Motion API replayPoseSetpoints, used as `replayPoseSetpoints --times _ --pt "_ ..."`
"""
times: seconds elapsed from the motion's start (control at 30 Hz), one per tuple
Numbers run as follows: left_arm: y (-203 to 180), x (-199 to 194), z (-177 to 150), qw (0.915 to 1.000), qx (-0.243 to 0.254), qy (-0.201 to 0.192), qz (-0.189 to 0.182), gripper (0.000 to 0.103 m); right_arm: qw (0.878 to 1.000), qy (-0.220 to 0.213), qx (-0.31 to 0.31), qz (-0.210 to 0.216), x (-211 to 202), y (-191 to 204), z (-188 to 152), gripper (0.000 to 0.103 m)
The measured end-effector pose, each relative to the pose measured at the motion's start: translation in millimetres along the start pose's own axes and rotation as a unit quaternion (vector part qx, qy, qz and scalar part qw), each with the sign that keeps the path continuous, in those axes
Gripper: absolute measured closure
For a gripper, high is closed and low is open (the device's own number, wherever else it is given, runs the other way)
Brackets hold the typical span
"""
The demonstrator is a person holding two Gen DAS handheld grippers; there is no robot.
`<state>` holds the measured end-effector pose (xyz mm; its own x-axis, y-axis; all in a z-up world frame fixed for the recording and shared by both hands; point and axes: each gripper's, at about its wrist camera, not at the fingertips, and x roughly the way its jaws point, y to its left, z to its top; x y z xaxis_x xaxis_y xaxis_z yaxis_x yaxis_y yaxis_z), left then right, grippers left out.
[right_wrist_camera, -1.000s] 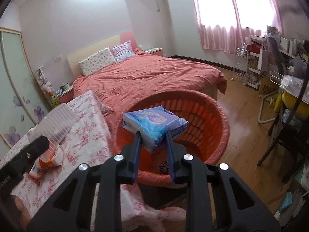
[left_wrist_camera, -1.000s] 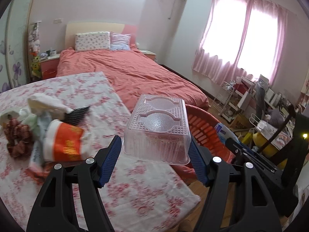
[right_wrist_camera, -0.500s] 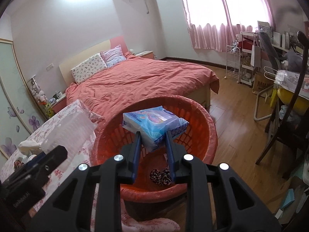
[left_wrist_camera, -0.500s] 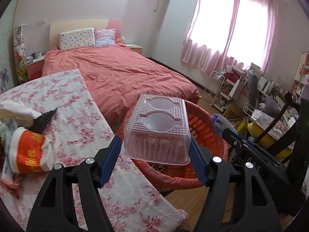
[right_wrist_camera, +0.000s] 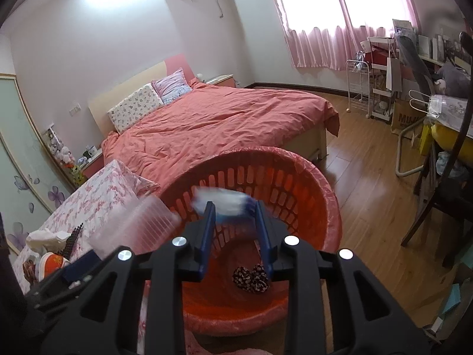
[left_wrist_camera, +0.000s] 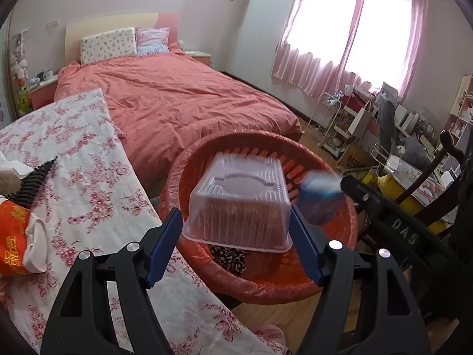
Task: Collect trash
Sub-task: 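Return both tools to the table above the remaining trash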
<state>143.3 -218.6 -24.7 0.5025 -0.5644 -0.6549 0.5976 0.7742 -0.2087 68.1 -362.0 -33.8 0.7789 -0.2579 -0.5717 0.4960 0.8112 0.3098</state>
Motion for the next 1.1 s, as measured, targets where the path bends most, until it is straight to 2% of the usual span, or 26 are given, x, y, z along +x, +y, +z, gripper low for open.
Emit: replayPoseSetpoints --times 0.17,0.27,0.53,0.83,1.1 --pt "5 9 -5 0.9996 -0.006 0.026 0.003 0.030 1.000 -0.007 0.006 -0.011 -3 -7 4 0.064" --pt "10 3 -8 0.9995 -0.008 0.026 0.013 0.030 1.000 -0.012 0.002 -0.022 -8 -9 2 0.059" --pt "31 -26 -14 0.9987 -0.013 0.011 0.048 0.030 0.999 -0.007 -0.019 -0.035 -16 -1 -7 0.058" --pt "76 -78 -23 0.9921 -0.042 -0.021 0.116 0.030 0.998 0.004 -0.068 -0.014 -32 48 -25 0.056" --pt "131 -134 -37 0.9778 -0.084 -0.051 0.185 0.029 0.991 0.023 -0.127 0.031 -38 120 -51 0.054"
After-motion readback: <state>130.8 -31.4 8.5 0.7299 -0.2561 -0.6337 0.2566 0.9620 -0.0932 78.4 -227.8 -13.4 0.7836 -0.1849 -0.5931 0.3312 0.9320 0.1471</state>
